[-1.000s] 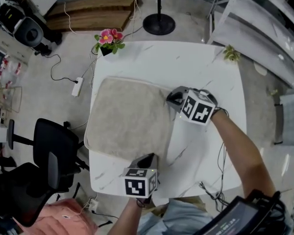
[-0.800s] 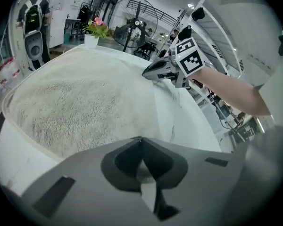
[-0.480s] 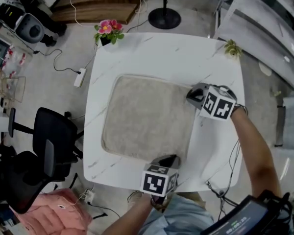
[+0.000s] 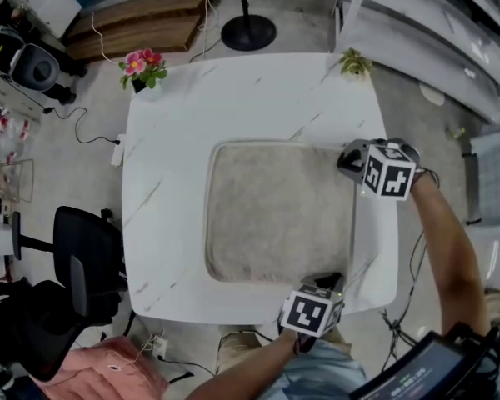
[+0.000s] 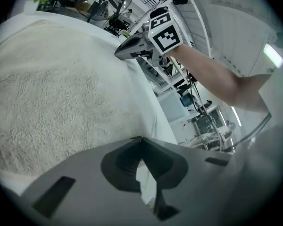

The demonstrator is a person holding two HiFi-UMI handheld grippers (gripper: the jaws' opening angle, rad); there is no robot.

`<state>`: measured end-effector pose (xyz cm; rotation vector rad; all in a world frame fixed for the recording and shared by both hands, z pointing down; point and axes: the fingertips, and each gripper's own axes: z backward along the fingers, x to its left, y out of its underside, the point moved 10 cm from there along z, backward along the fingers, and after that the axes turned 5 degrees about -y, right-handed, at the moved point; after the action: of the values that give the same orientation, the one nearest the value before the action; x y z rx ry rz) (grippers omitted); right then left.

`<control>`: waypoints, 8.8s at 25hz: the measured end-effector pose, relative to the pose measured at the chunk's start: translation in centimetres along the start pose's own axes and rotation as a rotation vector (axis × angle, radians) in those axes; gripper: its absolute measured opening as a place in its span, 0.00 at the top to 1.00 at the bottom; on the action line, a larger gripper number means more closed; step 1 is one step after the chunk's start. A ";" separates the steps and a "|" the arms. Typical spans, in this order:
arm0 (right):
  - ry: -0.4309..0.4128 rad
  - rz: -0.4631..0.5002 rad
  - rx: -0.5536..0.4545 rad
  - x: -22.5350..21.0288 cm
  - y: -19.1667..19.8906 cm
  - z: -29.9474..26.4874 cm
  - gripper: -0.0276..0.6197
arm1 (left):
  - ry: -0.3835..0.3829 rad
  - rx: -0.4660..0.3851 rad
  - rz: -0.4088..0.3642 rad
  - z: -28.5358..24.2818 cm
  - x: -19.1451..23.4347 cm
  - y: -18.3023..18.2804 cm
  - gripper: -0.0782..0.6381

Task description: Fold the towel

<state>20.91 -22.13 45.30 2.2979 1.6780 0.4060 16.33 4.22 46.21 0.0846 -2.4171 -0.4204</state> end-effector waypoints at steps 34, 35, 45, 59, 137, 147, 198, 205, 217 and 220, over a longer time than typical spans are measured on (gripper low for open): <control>0.313 -1.355 -0.548 21.2 4.2 3.1 0.64 | 0.162 -0.086 -0.219 12.0 2.7 -3.0 0.76; 0.306 -1.403 -0.548 22.2 4.0 2.6 0.64 | 0.157 -0.086 -0.225 12.5 3.0 -2.8 0.76; 0.253 -1.591 -0.626 22.6 3.9 0.9 0.83 | 0.111 -0.139 -0.224 16.7 6.9 -2.0 0.76; 0.405 -1.349 -0.578 18.2 -4.9 9.1 0.91 | 0.057 -0.284 -0.126 22.5 12.7 -2.0 0.77; 0.146 -0.266 -0.353 -1.4 -18.5 4.4 0.65 | -0.328 -0.343 0.143 18.7 15.5 0.1 0.55; -0.128 -0.200 -0.258 -8.0 -16.0 -4.7 0.73 | -0.472 -0.334 0.294 16.6 14.9 2.9 0.77; -0.133 -0.422 -0.491 -5.6 -12.4 -2.8 0.65 | -0.457 -0.402 0.465 17.2 16.2 7.4 0.78; -0.343 -0.796 -0.406 -7.8 -6.7 -2.9 0.57 | -0.458 -0.409 0.465 17.2 16.0 7.5 0.78; -0.723 -0.976 -0.420 -10.2 -9.0 -7.4 0.54 | -0.421 -0.425 0.498 17.2 16.1 7.4 0.78; -0.729 -0.961 -0.389 -10.1 -9.6 -8.1 0.83 | -0.417 -0.452 0.505 18.1 15.7 7.3 0.78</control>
<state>6.44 -28.51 48.56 0.9681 1.8074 -0.2691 -6.90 13.45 45.17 -0.8671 -2.5458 -0.7866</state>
